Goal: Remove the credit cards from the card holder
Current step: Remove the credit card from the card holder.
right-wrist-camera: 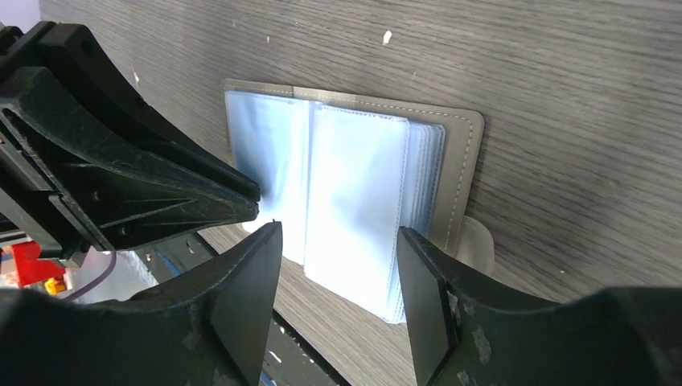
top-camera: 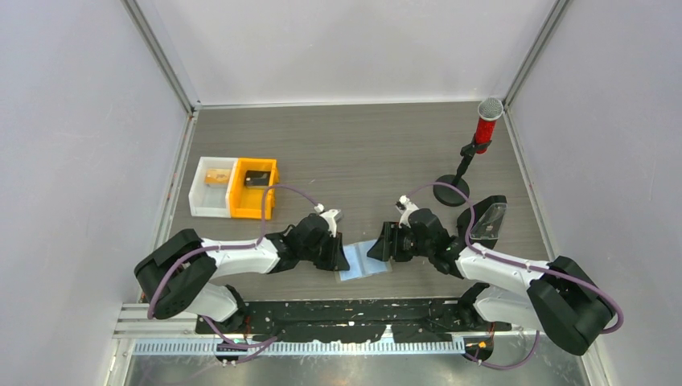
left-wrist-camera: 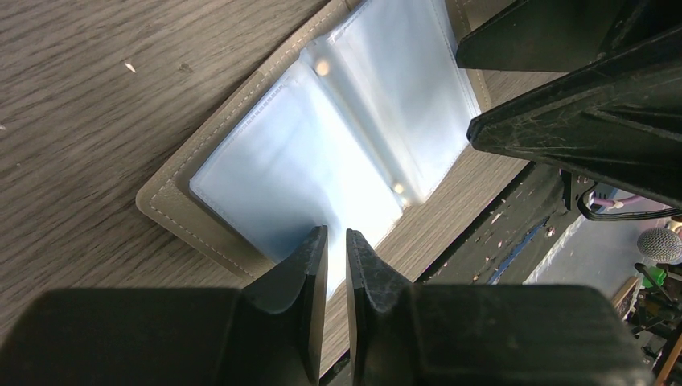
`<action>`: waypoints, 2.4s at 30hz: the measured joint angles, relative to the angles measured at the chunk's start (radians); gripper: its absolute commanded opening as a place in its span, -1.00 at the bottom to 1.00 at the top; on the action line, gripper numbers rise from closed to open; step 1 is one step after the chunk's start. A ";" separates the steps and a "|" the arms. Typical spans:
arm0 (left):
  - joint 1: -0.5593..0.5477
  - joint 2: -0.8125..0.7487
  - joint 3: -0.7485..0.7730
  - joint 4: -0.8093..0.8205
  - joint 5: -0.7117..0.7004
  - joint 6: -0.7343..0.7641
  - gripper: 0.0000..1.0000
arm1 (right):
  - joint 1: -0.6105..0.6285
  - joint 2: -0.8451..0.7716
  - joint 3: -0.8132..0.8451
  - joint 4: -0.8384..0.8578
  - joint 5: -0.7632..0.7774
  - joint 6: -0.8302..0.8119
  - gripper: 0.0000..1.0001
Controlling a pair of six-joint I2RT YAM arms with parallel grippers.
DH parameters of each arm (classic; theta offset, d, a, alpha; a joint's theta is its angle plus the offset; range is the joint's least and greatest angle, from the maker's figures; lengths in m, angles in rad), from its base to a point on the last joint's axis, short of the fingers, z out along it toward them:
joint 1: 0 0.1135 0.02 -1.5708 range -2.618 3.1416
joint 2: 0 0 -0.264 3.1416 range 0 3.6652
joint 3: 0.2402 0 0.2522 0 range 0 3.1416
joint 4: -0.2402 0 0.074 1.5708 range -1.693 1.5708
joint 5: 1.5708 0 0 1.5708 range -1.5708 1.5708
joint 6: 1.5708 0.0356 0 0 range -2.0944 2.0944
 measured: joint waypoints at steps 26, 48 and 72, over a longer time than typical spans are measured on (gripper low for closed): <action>-0.005 -0.016 -0.049 0.080 -0.005 -0.039 -0.63 | 0.026 0.014 -0.063 0.306 -0.166 0.192 0.15; -0.005 -0.433 -0.074 -0.120 -0.223 -0.124 -0.45 | 0.222 0.235 0.019 0.359 -0.075 0.177 0.02; -0.005 -0.096 -0.056 -0.005 -0.153 -0.093 -0.77 | 0.242 0.018 0.072 0.050 0.081 0.040 0.14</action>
